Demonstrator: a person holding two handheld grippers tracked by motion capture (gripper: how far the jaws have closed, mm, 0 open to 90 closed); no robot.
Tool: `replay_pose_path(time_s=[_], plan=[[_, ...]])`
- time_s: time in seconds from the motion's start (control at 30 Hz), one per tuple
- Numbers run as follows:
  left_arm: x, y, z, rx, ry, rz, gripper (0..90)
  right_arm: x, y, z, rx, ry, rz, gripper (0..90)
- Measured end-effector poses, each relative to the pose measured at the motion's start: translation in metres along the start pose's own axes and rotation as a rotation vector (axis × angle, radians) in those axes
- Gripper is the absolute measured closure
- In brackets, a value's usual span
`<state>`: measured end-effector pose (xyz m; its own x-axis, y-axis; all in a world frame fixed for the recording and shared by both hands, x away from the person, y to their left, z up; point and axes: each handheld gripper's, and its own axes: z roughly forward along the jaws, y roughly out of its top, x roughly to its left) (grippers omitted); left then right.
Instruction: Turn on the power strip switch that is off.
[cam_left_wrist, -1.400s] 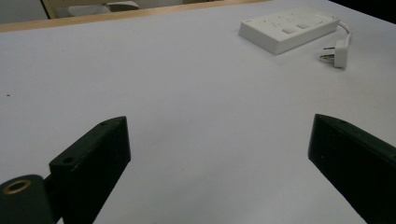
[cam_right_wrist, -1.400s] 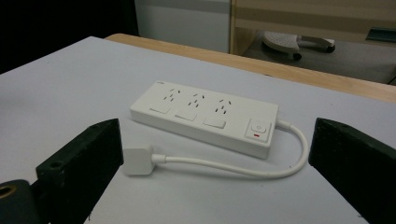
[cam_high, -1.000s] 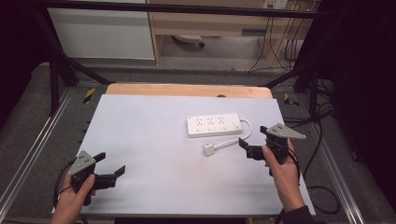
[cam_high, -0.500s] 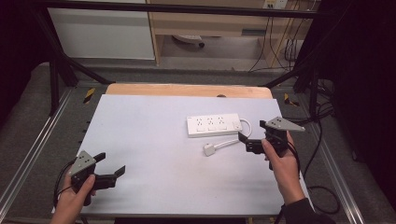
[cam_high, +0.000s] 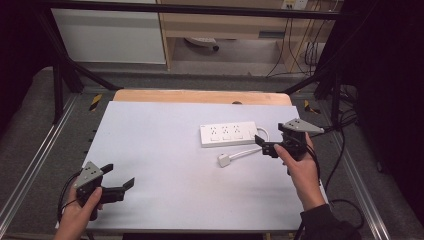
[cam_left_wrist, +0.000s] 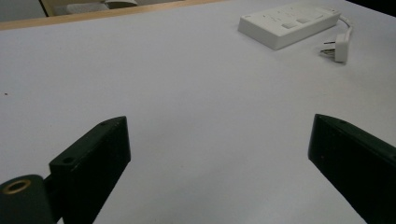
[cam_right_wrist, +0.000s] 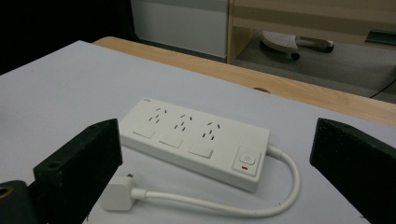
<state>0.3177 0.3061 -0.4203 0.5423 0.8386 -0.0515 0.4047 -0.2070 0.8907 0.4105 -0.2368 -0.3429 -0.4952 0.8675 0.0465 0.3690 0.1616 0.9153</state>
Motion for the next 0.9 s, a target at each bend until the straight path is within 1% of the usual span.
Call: replay_pose_path(time_s=[0.23, 0.37, 0.47, 0.6, 0.7, 0.77, 0.9], plan=[[0.0, 0.0, -0.001, -0.007, 0.006, 0.0, 5.8, -0.004, 0.006, 0.01, 0.003, -0.008, 0.024, 4.1], [0.001, 0.0, -0.001, -0.003, 0.005, -0.003, 5.8, -0.005, 0.006, 0.016, 0.019, -0.014, 0.011, 4.5], [0.0, 0.0, -0.001, -0.001, 0.004, 0.003, 5.8, -0.007, 0.005, 0.02, 0.03, -0.017, 0.017, 4.4], [0.001, 0.0, -0.001, -0.008, 0.007, -0.003, 5.8, -0.009, 0.006, 0.025, 0.039, -0.022, 0.015, 4.4], [0.001, 0.0, -0.001, -0.003, 0.004, -0.002, 5.8, -0.01, 0.007, 0.028, 0.042, -0.028, 0.015, 4.5], [0.001, 0.0, -0.001, -0.003, 0.005, 0.002, 5.8, -0.012, 0.008, 0.031, 0.043, -0.035, 0.024, 4.8], [0.001, 0.0, -0.002, -0.007, 0.009, -0.004, 5.8, -0.014, 0.009, 0.035, 0.048, -0.037, 0.031, 5.0]])
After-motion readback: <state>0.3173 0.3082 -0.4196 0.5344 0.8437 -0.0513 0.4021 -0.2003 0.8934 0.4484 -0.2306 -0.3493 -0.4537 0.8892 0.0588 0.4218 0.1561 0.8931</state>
